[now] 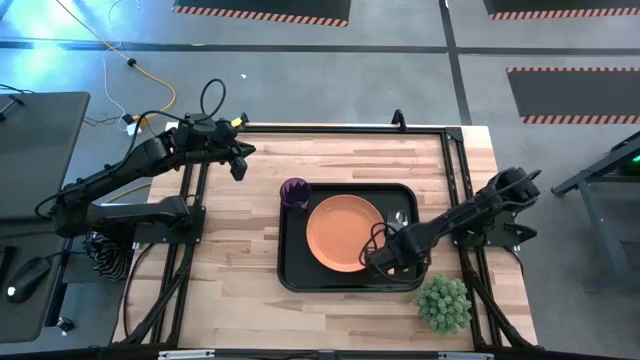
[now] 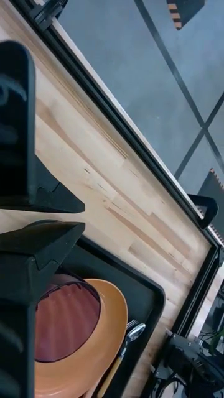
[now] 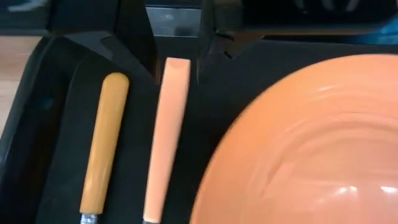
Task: Pick and place plate/cup/fork/spoon on tray
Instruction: Adjust the orange fork
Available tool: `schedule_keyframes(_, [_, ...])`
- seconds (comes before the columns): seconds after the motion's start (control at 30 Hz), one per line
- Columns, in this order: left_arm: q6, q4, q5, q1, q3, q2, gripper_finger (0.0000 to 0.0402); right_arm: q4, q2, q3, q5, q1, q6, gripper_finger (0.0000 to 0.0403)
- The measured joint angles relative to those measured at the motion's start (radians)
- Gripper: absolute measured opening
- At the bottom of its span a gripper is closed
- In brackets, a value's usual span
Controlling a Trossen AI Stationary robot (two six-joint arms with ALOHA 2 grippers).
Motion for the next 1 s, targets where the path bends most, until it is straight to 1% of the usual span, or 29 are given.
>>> schedule_keyframes(0.2, [0.001,-0.001,0.000,0.000,0.000,0.000,0.0023,0.012,0.039,0.000,-0.004,0.000,0.001,0.0142])
schedule_keyframes(0.3, [0.001,-0.001,0.000,0.000,0.000,0.000,0.0023,0.015,0.063,0.000,0.003,0.000,0.001,0.0152])
schedule_keyframes(0.6, [0.001,-0.001,0.000,0.000,0.000,0.001,0.0023,0.042,0.132,0.000,-0.042,0.000,-0.009,0.0154])
schedule_keyframes(1.0, [0.001,-0.001,0.000,0.000,0.000,0.001,0.0023,0.027,0.133,0.000,-0.059,0.000,-0.022,0.0154])
